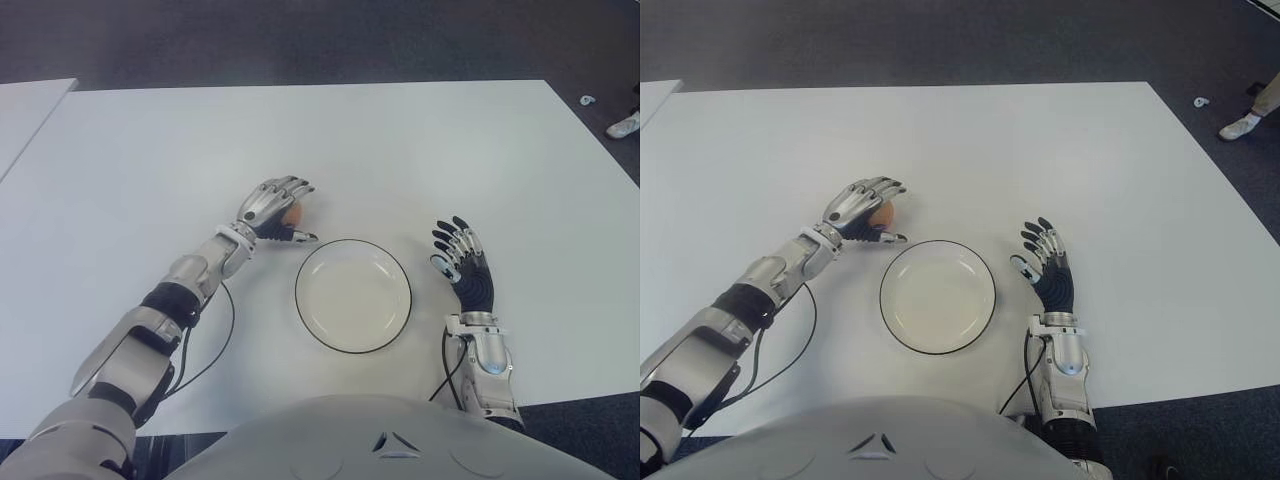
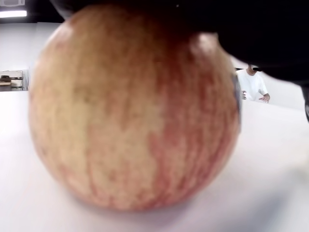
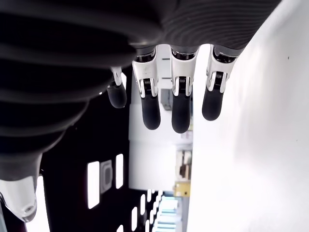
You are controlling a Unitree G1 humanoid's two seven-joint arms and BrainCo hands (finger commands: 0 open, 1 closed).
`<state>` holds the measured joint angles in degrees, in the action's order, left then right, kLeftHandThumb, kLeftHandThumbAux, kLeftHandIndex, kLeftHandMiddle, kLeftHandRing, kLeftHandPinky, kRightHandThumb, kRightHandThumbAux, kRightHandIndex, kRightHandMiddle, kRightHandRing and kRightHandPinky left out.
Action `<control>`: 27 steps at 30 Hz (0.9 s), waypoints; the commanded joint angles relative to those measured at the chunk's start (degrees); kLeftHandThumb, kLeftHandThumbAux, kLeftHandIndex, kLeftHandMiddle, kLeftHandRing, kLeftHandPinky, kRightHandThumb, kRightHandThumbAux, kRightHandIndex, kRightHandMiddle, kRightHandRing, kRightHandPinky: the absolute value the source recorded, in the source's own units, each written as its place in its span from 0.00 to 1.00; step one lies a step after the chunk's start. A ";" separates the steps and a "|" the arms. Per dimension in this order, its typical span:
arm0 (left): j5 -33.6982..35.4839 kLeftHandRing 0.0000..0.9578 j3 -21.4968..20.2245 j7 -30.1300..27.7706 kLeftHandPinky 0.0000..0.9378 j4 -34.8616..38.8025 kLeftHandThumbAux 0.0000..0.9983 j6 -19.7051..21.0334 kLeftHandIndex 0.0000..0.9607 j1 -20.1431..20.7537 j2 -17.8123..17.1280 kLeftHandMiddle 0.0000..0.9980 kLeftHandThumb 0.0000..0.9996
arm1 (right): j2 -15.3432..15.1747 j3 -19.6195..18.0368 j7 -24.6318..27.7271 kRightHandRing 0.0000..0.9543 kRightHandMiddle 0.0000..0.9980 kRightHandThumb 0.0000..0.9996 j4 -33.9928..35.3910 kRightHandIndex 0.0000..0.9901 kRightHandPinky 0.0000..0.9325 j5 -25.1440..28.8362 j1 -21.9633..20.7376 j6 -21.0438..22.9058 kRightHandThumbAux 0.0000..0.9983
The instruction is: Put the apples into the plate.
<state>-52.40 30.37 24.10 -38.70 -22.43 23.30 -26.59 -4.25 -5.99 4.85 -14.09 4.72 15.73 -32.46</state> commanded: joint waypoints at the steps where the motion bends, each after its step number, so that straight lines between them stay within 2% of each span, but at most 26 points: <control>1: -0.78 0.13 2.31 0.99 0.17 -4.51 0.29 0.41 0.13 -1.27 1.91 0.14 0.31 | -0.04 -0.90 0.75 0.23 0.22 0.31 -4.32 0.11 0.26 1.13 5.90 5.50 0.57; 9: -0.53 0.13 3.35 2.60 0.17 -6.87 0.29 1.11 0.13 -1.36 3.59 0.14 0.31 | -1.92 -2.77 2.80 0.23 0.21 0.33 -3.25 0.11 0.28 3.21 7.08 5.90 0.57; 20: -0.03 0.13 5.07 4.28 0.18 -9.74 0.29 2.09 0.13 -1.31 6.15 0.14 0.30 | -3.79 -4.81 4.56 0.22 0.21 0.33 -0.39 0.11 0.24 4.90 9.35 6.55 0.58; 27: -0.30 0.14 6.23 6.68 0.19 -13.48 0.29 2.24 0.15 -0.69 8.09 0.14 0.31 | -4.89 -6.35 5.36 0.22 0.21 0.36 1.83 0.11 0.25 6.17 11.06 8.27 0.58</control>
<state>-51.49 33.24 32.63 -47.62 -20.25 25.82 -20.90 -9.85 -12.39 9.64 -10.18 10.03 23.35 -28.82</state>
